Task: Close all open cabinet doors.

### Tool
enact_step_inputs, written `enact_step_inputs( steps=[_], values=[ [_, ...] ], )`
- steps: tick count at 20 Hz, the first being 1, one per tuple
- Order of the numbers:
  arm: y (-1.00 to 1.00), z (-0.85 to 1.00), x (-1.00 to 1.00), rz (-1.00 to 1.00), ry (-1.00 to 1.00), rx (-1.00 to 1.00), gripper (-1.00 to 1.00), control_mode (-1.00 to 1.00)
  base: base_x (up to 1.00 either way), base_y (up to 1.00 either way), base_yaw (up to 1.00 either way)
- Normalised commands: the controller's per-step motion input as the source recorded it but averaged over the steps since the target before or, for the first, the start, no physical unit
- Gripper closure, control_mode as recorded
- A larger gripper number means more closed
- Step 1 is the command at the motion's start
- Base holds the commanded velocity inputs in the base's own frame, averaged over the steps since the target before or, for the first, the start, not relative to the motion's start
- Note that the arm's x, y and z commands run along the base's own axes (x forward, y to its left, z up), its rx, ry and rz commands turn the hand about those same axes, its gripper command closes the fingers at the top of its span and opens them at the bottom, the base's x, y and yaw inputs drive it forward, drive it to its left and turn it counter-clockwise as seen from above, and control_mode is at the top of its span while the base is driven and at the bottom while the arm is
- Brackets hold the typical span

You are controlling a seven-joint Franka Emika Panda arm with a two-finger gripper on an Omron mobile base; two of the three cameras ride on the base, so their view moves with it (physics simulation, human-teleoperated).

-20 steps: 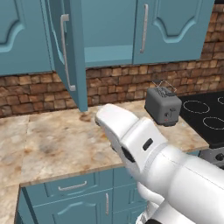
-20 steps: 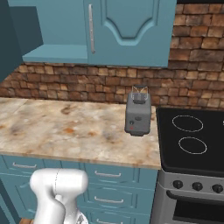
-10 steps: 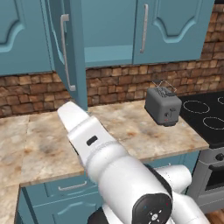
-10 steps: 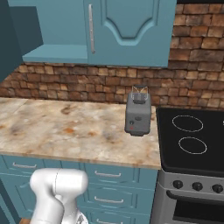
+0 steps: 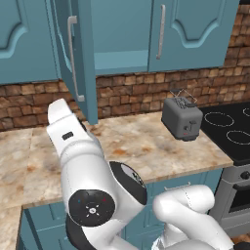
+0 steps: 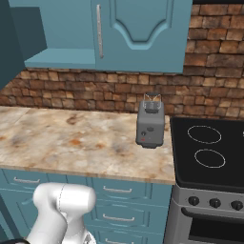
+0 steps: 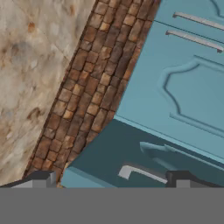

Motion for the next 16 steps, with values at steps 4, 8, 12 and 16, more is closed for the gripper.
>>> enact_step_inputs(
  steps=[4,8,12,16],
  values=[
    [0.06,0.0,0.71,-0.2,-0.03,0.02,-1.0,-1.0,0.0,0.0,0.0],
    [0.0,0.0,0.52,-0.17,-0.06,0.0,-1.0,-1.0,0.0,0.0,0.0],
    [-0.07,0.05,0.25,-0.15,-0.05,0.0,-1.0,-1.0,0.0,0.0,0.0],
    [-0.25,0.08,0.35,-0.13,0.0,0.01,-1.0,-1.0,0.0,0.0,0.0]
  ],
)
